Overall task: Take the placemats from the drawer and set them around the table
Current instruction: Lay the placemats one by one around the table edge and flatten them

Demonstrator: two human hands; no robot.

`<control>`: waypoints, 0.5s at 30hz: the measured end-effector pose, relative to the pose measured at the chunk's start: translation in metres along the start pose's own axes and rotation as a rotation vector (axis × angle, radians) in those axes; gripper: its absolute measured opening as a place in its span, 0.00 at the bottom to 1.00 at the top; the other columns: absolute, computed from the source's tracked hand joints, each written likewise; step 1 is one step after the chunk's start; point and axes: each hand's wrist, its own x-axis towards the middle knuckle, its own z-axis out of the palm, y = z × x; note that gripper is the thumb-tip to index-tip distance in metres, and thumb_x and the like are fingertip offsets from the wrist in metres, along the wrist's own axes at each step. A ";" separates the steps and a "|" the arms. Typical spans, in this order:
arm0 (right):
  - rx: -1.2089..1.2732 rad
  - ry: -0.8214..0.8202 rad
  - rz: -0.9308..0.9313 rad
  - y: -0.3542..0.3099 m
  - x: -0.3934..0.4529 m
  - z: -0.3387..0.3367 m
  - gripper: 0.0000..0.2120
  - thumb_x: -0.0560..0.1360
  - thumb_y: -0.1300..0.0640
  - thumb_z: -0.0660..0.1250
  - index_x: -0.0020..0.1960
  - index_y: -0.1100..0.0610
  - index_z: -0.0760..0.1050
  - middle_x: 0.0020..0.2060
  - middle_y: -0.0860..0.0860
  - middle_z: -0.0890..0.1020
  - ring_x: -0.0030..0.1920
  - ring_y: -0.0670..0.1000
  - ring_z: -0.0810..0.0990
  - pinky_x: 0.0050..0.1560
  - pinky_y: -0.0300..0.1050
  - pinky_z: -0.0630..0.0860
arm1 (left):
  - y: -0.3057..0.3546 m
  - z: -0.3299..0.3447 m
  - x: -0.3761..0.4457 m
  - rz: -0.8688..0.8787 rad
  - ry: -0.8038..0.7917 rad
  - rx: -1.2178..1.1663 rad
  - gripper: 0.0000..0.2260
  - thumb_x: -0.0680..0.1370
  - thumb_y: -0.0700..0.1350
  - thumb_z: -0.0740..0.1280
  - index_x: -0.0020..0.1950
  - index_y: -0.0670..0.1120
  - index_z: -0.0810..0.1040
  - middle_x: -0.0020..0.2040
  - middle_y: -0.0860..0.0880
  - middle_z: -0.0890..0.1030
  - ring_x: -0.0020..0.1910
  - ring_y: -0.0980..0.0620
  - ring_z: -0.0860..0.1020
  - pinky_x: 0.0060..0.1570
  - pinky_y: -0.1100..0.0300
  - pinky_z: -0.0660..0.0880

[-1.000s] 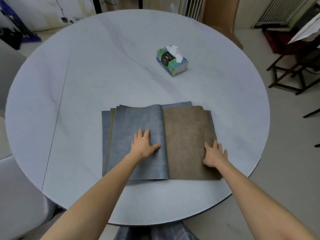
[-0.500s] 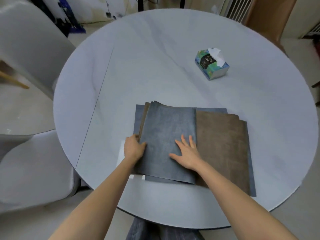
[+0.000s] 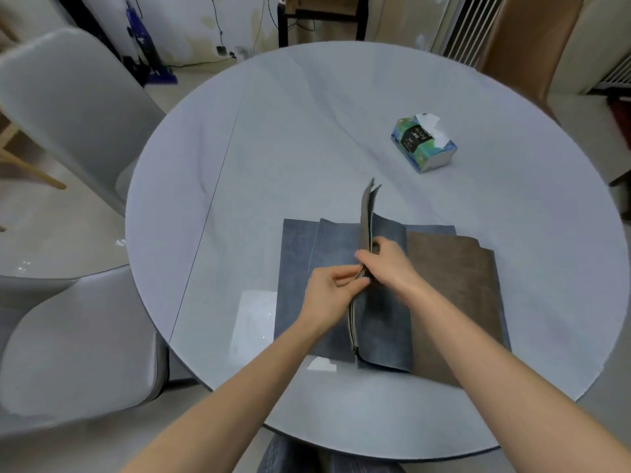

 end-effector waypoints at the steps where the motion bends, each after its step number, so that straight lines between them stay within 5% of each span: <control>1: -0.033 0.060 -0.026 0.002 -0.001 -0.012 0.04 0.74 0.60 0.63 0.47 0.57 0.75 0.43 0.53 0.81 0.44 0.54 0.78 0.39 0.43 0.70 | 0.006 0.010 -0.002 0.009 -0.036 -0.003 0.14 0.75 0.39 0.71 0.61 0.40 0.80 0.54 0.45 0.84 0.53 0.56 0.82 0.57 0.63 0.77; 4: 0.019 0.159 -0.004 0.015 -0.007 -0.046 0.08 0.73 0.65 0.60 0.46 0.60 0.78 0.43 0.57 0.83 0.46 0.58 0.81 0.47 0.52 0.78 | 0.021 0.040 -0.003 0.053 -0.154 0.043 0.14 0.76 0.41 0.70 0.62 0.43 0.80 0.54 0.47 0.84 0.53 0.58 0.82 0.56 0.63 0.77; 8: 0.140 0.244 0.057 0.039 -0.018 -0.082 0.10 0.77 0.64 0.61 0.55 0.58 0.78 0.49 0.56 0.83 0.50 0.56 0.82 0.56 0.54 0.78 | 0.029 0.084 -0.006 0.198 -0.102 0.323 0.20 0.74 0.54 0.70 0.65 0.51 0.76 0.60 0.56 0.80 0.59 0.61 0.76 0.62 0.59 0.74; 12: 0.148 0.311 0.043 0.065 -0.028 -0.123 0.10 0.77 0.63 0.62 0.56 0.59 0.78 0.50 0.55 0.83 0.51 0.55 0.81 0.55 0.50 0.77 | 0.016 0.119 -0.006 0.034 -0.253 0.351 0.36 0.75 0.60 0.66 0.77 0.46 0.58 0.75 0.50 0.63 0.73 0.53 0.63 0.72 0.56 0.62; 15: 0.139 0.360 0.081 0.096 -0.033 -0.154 0.09 0.77 0.62 0.63 0.55 0.59 0.79 0.50 0.56 0.83 0.51 0.56 0.81 0.56 0.55 0.78 | 0.008 0.143 -0.002 -0.037 -0.363 0.379 0.37 0.76 0.60 0.66 0.78 0.44 0.54 0.77 0.49 0.60 0.75 0.51 0.60 0.74 0.54 0.59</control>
